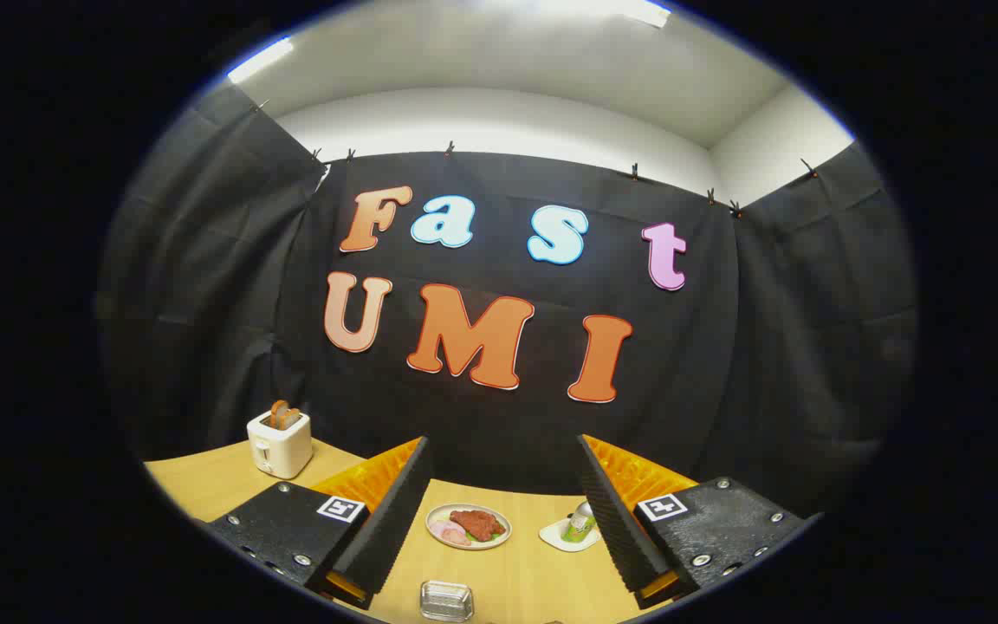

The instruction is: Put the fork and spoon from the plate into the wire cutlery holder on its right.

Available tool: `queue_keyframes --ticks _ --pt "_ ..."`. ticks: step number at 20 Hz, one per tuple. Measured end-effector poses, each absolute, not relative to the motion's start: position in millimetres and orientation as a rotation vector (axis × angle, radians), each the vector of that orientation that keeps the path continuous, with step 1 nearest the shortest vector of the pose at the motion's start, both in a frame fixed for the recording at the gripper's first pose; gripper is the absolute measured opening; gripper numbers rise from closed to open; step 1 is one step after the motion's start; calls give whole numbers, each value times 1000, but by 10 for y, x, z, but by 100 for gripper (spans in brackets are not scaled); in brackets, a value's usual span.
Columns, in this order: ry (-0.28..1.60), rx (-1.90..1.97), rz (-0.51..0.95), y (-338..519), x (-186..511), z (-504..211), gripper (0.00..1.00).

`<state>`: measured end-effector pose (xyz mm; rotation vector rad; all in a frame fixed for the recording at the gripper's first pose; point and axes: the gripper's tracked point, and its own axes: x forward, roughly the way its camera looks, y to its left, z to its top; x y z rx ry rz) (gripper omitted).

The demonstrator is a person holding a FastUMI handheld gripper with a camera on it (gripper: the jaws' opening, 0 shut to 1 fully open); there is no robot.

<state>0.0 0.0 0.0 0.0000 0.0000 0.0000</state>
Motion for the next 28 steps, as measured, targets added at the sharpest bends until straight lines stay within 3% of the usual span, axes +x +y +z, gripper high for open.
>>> queue_keyframes --ticks 16,22,28 --pt "-2 -35 -27 219 197 209 98" --pt "73 -8 79 782 325 -76 98" --pt "295 -72 221 1528 420 -805 98"
